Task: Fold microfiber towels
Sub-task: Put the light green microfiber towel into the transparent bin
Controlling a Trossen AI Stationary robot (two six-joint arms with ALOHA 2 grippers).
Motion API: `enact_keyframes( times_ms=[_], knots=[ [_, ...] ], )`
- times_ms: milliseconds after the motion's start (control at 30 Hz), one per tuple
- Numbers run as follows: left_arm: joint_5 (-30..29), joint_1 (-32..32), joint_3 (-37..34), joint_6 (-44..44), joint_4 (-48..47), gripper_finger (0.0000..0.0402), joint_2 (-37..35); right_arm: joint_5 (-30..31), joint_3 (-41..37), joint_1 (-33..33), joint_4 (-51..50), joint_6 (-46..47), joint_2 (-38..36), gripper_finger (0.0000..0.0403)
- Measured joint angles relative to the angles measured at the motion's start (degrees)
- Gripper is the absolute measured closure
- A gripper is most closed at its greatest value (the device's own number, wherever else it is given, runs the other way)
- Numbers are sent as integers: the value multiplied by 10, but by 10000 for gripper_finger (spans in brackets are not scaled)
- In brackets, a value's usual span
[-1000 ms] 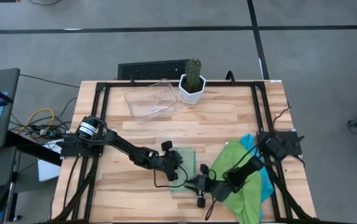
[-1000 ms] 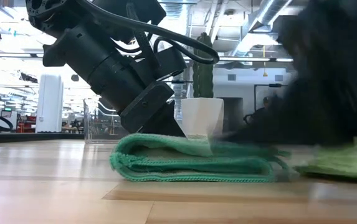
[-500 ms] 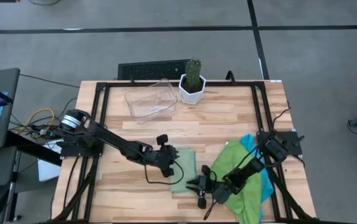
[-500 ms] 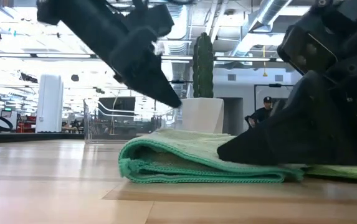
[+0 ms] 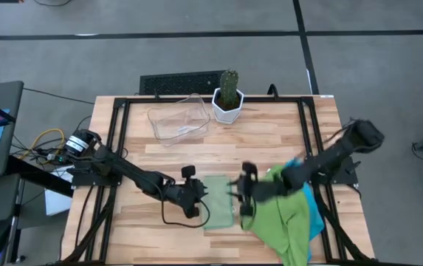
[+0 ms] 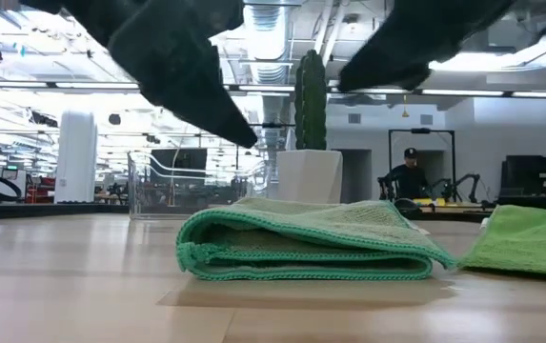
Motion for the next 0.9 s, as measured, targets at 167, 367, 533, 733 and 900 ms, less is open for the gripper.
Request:
enact_keyframes(
  times_ms=[167, 367, 533, 733, 900],
  knots=[
    [-1, 0, -73, -27, 97, 324, 0, -118, -1, -113, -30, -87, 4, 166],
    [-1, 0, -184, -82, 238, 324, 0, -237, 34, -182, -30, -147, 92, 149],
    [-1, 0, -218, -101, 271, 324, 0, -268, 120, -198, -85, -195, 169, 149],
    [0, -1, -222, -98, 260, 324, -1, -285, 186, -198, -132, -217, 252, 149],
    [3, -1, -222, -91, 247, 324, -2, -301, 213, -212, -173, -213, 289, 148]
  ],
)
